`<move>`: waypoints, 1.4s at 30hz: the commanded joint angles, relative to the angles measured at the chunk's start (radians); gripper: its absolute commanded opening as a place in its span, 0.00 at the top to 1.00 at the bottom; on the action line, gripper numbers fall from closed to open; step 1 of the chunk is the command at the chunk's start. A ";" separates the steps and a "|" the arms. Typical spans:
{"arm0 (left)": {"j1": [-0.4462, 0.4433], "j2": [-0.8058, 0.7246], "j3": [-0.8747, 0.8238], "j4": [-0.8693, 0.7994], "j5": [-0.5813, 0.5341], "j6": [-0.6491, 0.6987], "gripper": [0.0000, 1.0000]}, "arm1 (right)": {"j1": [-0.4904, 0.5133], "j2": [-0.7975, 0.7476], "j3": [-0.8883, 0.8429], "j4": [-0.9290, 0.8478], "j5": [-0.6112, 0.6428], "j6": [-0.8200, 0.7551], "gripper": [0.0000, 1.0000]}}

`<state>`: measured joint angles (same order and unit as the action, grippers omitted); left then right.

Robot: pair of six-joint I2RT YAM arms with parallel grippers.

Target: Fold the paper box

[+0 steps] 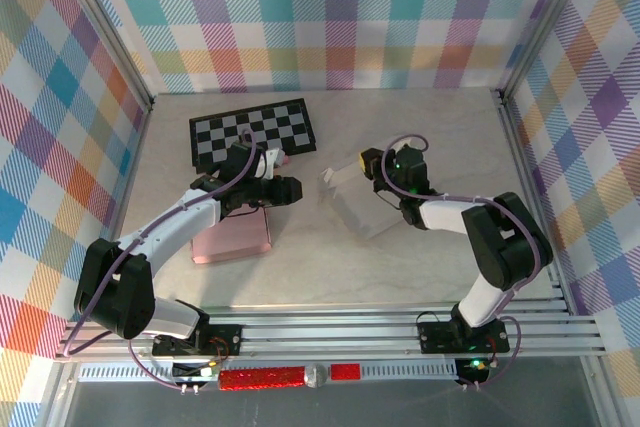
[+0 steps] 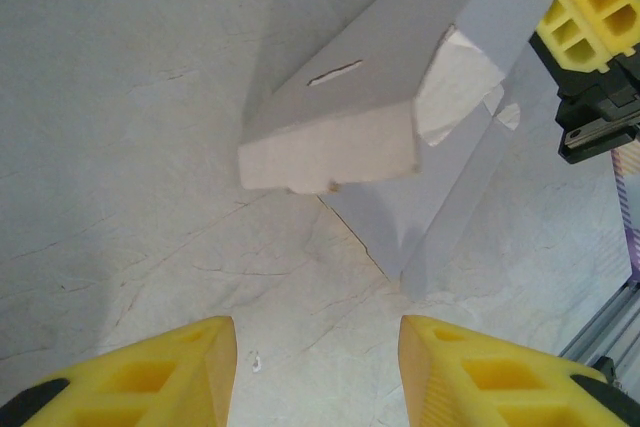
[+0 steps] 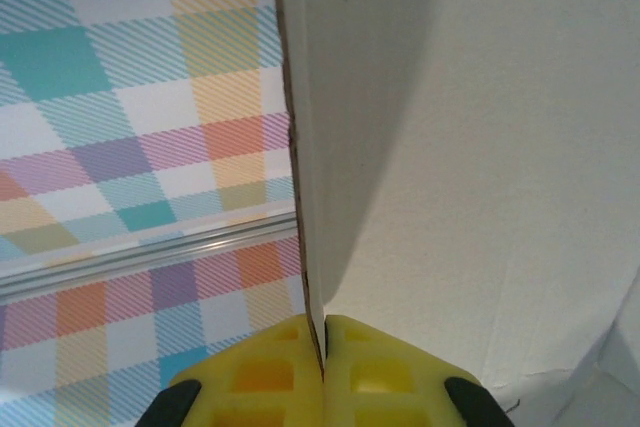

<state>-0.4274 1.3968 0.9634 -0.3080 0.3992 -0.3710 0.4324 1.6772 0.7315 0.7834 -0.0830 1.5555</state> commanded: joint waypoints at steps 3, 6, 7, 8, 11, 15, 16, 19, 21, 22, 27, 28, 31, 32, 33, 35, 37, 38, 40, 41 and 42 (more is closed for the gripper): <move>0.016 -0.013 -0.031 0.009 -0.001 0.034 0.54 | 0.006 0.001 -0.060 0.094 -0.027 -0.007 1.00; 0.016 0.018 -0.035 0.021 -0.003 0.057 0.54 | 0.006 -0.013 -0.076 0.085 -0.023 -0.010 1.00; 0.016 0.034 -0.032 0.021 -0.003 0.068 0.54 | 0.006 -0.016 -0.075 0.077 -0.023 -0.013 1.00; 0.016 0.048 -0.028 0.022 -0.005 0.076 0.54 | 0.005 -0.018 -0.074 0.071 -0.025 -0.018 1.00; 0.016 0.102 -0.009 0.074 0.002 0.119 0.54 | 0.005 -0.013 -0.066 0.060 -0.036 -0.021 1.00; 0.016 0.186 0.046 0.088 0.033 0.183 0.54 | 0.005 -0.013 -0.061 0.039 -0.044 -0.023 1.00; 0.015 0.206 0.063 0.084 0.033 0.201 0.54 | 0.005 -0.014 -0.059 0.033 -0.044 -0.023 1.00; 0.016 0.254 0.108 0.067 0.033 0.254 0.54 | 0.005 -0.014 -0.046 0.011 -0.050 -0.026 1.00; 0.016 0.278 0.127 0.069 0.046 0.285 0.54 | 0.005 -0.012 -0.040 0.001 -0.053 -0.026 1.00; 0.015 0.288 0.132 0.072 0.052 0.302 0.54 | 0.005 -0.010 -0.037 -0.002 -0.055 -0.025 1.00; 0.015 0.323 0.133 0.087 0.089 0.378 0.54 | 0.005 -0.007 -0.025 -0.024 -0.058 -0.020 1.00; 0.015 0.328 0.133 0.089 0.098 0.390 0.54 | 0.006 -0.005 -0.022 -0.027 -0.059 -0.020 1.00; 0.010 0.335 0.138 0.094 0.116 0.416 0.53 | 0.005 -0.002 -0.012 -0.035 -0.063 -0.017 1.00; 0.008 0.336 0.141 0.095 0.117 0.426 0.53 | 0.005 -0.001 -0.010 -0.035 -0.064 -0.016 1.00; 0.006 0.340 0.145 0.095 0.119 0.433 0.53 | 0.005 0.002 -0.008 -0.035 -0.063 -0.013 1.00; -0.001 0.349 0.156 0.095 0.116 0.448 0.52 | 0.005 0.005 -0.002 -0.037 -0.066 -0.009 1.00; -0.008 0.361 0.170 0.096 0.119 0.459 0.52 | 0.005 0.004 0.004 -0.045 -0.067 -0.008 1.00; -0.013 0.366 0.177 0.098 0.119 0.465 0.52 | 0.005 0.004 0.005 -0.048 -0.069 -0.008 1.00; -0.023 0.375 0.188 0.102 0.121 0.475 0.52 | 0.004 0.002 0.007 -0.055 -0.069 -0.008 1.00; -0.028 0.375 0.190 0.109 0.122 0.479 0.52 | 0.005 0.002 0.009 -0.056 -0.069 -0.006 1.00; -0.032 0.374 0.192 0.116 0.122 0.482 0.52 | 0.005 0.002 0.009 -0.058 -0.069 -0.005 1.00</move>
<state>-0.4465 1.7611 1.1248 -0.2295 0.4915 0.0689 0.4324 1.6764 0.7242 0.7750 -0.1326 1.5520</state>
